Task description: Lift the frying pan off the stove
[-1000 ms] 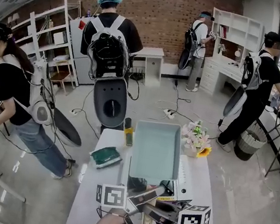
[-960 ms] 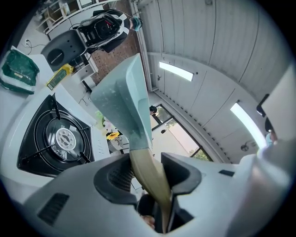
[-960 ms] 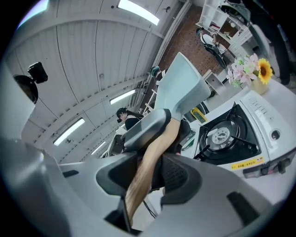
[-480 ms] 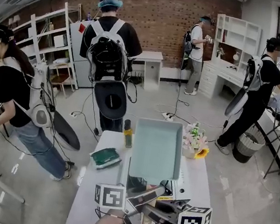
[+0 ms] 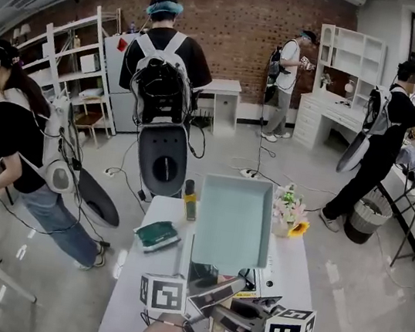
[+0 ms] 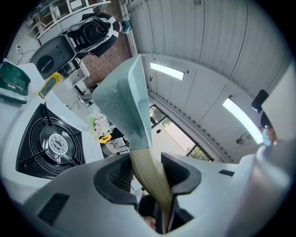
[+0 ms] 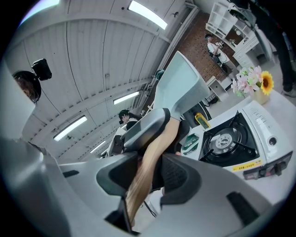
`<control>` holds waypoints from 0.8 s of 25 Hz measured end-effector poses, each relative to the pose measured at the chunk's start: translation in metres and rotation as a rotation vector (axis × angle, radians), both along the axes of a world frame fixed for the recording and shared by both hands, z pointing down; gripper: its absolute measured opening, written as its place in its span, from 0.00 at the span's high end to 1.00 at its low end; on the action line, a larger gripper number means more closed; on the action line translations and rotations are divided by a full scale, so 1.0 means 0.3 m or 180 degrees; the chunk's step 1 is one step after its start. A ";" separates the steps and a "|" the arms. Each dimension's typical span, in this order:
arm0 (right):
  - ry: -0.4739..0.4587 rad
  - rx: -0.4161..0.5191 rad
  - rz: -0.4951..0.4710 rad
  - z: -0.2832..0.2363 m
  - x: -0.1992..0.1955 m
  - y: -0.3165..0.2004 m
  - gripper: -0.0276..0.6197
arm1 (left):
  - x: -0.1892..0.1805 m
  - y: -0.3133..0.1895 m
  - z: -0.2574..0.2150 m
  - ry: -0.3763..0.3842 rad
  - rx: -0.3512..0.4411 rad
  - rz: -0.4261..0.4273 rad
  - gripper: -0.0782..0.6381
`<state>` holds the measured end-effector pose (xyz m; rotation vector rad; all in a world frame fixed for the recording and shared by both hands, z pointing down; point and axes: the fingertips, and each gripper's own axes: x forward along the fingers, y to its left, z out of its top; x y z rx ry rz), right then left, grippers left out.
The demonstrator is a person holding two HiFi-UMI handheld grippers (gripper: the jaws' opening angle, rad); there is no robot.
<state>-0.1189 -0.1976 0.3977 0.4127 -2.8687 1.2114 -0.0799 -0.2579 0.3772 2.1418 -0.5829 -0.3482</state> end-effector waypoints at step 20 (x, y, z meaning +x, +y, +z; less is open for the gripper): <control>-0.0015 0.0000 0.0014 -0.007 0.003 0.007 0.73 | -0.002 0.006 -0.010 0.0007 0.0038 -0.0031 0.65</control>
